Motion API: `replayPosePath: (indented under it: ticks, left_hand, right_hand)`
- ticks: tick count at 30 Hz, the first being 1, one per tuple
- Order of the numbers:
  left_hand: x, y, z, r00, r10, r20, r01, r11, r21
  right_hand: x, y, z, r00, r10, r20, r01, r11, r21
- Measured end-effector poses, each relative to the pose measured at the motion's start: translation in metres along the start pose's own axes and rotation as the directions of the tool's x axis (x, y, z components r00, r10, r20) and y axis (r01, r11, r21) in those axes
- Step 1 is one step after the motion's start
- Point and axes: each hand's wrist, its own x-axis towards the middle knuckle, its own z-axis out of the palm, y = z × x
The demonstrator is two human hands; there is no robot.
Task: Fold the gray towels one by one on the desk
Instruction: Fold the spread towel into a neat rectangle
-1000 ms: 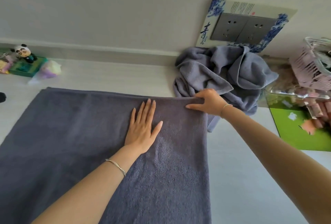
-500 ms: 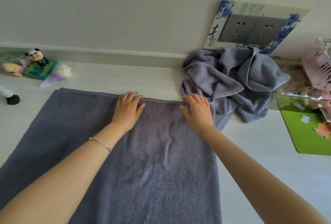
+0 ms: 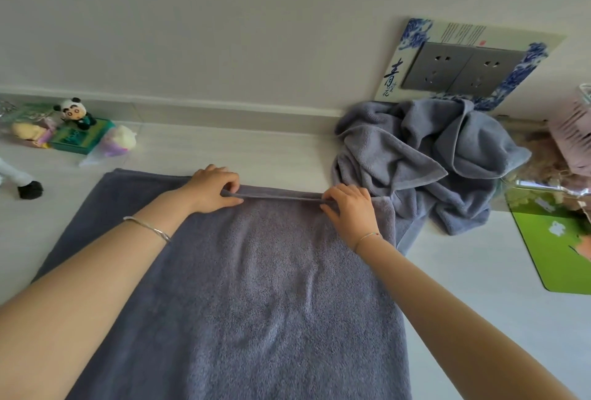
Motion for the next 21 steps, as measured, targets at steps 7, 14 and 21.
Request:
replayPosePath:
  ticks: [7, 14, 21]
  left_hand:
    - [-0.001, 0.008, -0.012, 0.996, 0.067, -0.064, -0.063, 0.996, 0.066]
    - [0.015, 0.021, 0.017, 0.949, -0.095, -0.3, 0.171, 0.956, 0.239]
    - [-0.034, 0.066, 0.092, 0.886, 0.085, -0.456, -0.002, 0.984, 0.179]
  right_hand:
    - [0.0, 0.002, 0.001, 0.997, 0.065, -0.037, -0.062, 0.995, 0.075]
    - [0.01, -0.01, 0.008, 0.983, 0.186, 0.004, -0.182, 0.965, -0.188]
    - [-0.058, -0.089, 0.038, 0.987, 0.16, -0.006, -0.161, 0.985, -0.057]
